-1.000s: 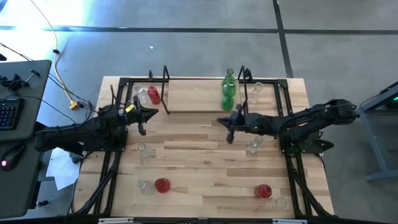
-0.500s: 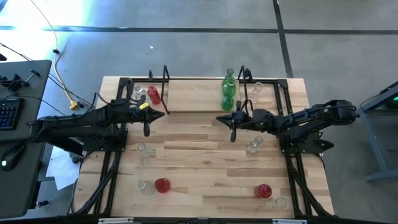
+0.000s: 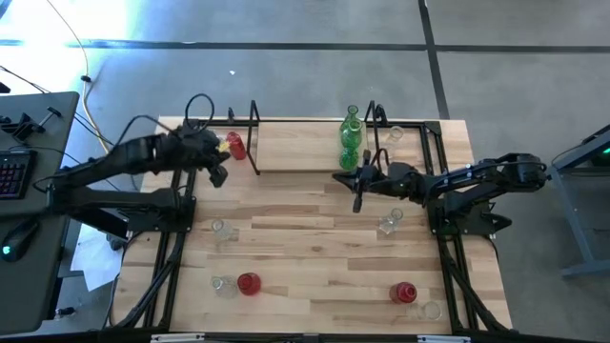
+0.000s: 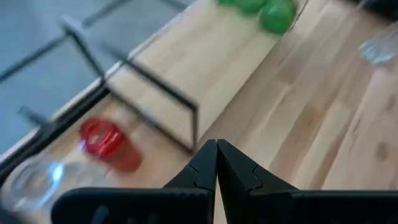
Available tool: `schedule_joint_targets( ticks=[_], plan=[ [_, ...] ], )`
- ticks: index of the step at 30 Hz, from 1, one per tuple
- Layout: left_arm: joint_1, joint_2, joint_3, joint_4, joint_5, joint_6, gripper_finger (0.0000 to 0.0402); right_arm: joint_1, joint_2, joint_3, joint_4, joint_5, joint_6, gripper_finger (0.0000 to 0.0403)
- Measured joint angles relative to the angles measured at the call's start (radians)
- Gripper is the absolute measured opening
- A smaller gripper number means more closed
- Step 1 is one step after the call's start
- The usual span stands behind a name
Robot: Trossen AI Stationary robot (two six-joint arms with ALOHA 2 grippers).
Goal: Sort vases onto shelf
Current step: Put the top left transparent vase on the shelf
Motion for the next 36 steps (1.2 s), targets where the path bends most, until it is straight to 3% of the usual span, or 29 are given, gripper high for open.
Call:
schedule_joint_targets(
  ticks=[9, 21, 27, 36],
  plan=[
    [0.255, 0.222, 0.242, -0.399, 0.073, 0.122, 0.0003, -0.007, 0.0, 0.0, 0.021, 0.002, 0.004, 0.0],
    [0.56, 0.396, 0.258, -0.513, 0.207, 0.35, 0.0015, -0.007, 0.0, 0.0, 0.022, 0.003, -0.013, 0.0],
    [0.621, 0.497, 0.258, -0.477, 0.192, 0.393, 0.0071, -0.021, 0.0, 0.0, 0.02, 0.029, -0.022, 0.0],
    [0.662, 0.641, 0.284, -0.421, 0.136, 0.394, 0.021, -0.054, 0.0, 0.0, 0.015, 0.02, -0.004, 0.0]
  ],
)
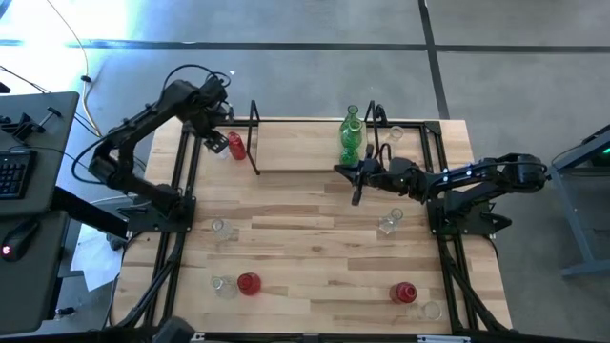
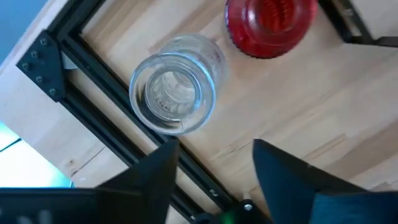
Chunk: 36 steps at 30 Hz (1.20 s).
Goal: Sort vases onto shelf
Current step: Put the top left transparent vase on the shelf
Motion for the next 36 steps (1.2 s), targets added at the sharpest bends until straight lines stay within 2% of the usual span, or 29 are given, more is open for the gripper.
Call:
schedule_joint_targets(
  ticks=[4, 8, 17, 25, 36],
  plan=[
    [0.005, 0.039, 0.0, 0.0, -0.015, 0.022, 0.0254, -0.01, 0.0, 0.0, -0.001, -0.002, 0.0, 0.0],
    [0.005, 0.047, 0.0, 0.008, -0.015, 0.042, 0.0265, -0.012, 0.0, 0.0, -0.001, -0.002, 0.0, 0.0],
    [0.004, 0.026, 0.001, 0.011, -0.038, 0.059, 0.0251, -0.012, 0.0, 0.0, -0.002, -0.002, 0.0, 0.0],
    [-0.05, 0.016, 0.001, 0.014, -0.024, 0.136, 0.0235, -0.012, 0.0, 0.0, -0.006, -0.002, 0.0, 0.0],
    [-0.059, 0.016, -0.042, 0.084, -0.047, 0.197, 0.0197, -0.012, 0.0, 0.0, -0.016, -0.002, -0.008, 0.0]
  ],
)
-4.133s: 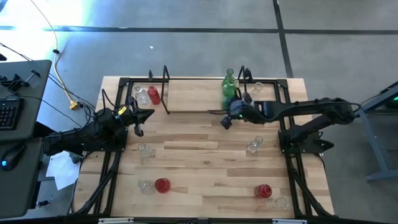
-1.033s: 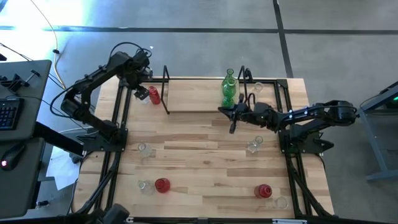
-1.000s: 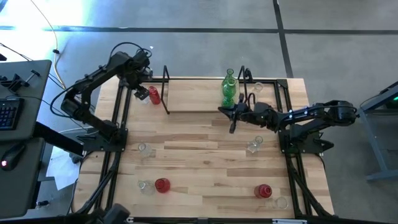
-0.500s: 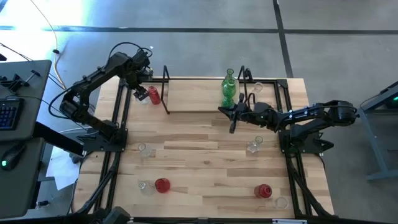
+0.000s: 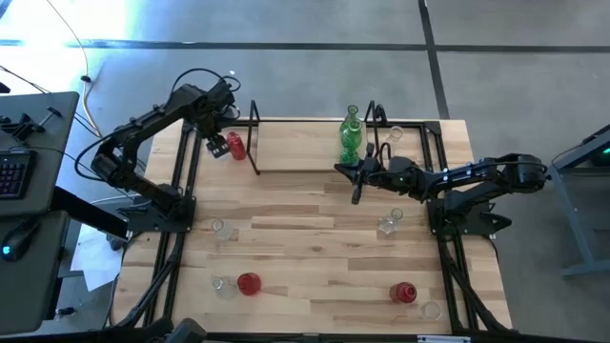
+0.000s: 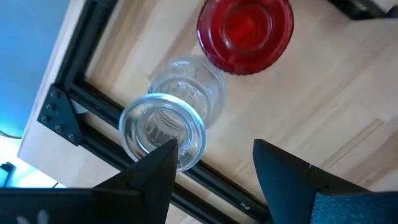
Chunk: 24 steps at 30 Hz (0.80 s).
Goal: Sort vases onto shelf
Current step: Put the top left transparent vase on the shelf
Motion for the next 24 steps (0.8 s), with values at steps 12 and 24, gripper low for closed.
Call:
schedule_joint_targets(
  ticks=[12, 24],
  plan=[
    [0.005, 0.0, -0.072, 0.069, -0.018, 0.021, 0.0144, 0.0, 0.0, 0.0, -0.001, 0.0, 0.0, 0.0],
    [0.011, -0.001, -0.072, 0.031, -0.065, 0.028, 0.0031, 0.0, 0.0, 0.0, -0.001, 0.0, 0.0, 0.0]
  ],
)
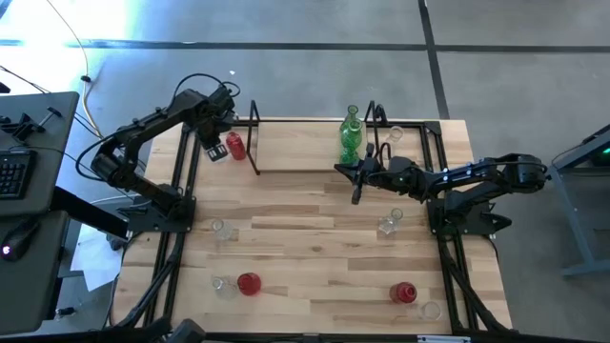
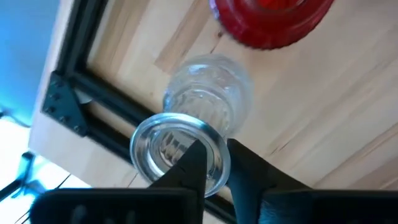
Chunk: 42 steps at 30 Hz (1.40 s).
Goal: Sort vases onto shelf
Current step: Put the top left transparent vase on the shelf
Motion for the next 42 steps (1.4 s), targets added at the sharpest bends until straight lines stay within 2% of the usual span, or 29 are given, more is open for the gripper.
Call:
schedule_joint_targets(
  ticks=[5, 13, 23, 28, 33, 42],
  plan=[
    [-0.001, -0.002, 0.003, -0.03, -0.082, -0.016, 0.0016, 0.0, 0.0, 0.0, 0.0, 0.0, 0.0, 0.0],
    [-0.002, -0.015, 0.052, -0.138, -0.081, -0.06, 0.0015, 0.0, 0.0, 0.0, 0.001, 0.0, 0.0, 0.0],
    [-0.037, -0.121, 0.147, -0.216, -0.105, -0.147, 0.0014, 0.0, 0.0, 0.0, 0.002, 0.0, 0.0, 0.0],
    [-0.074, -0.161, 0.279, -0.287, -0.159, -0.192, 0.0014, 0.0, 0.0, 0.0, 0.002, 0.0, 0.0, 0.0],
    [-0.116, -0.162, 0.471, -0.326, -0.245, -0.203, 0.0014, 0.0, 0.0, 0.0, 0.002, 0.0, 0.0, 0.0],
    [-0.163, -0.048, 0.835, -0.328, -0.214, -0.151, 0.0014, 0.0, 0.0, 0.0, 0.003, 0.0, 0.0, 0.0]
  ],
)
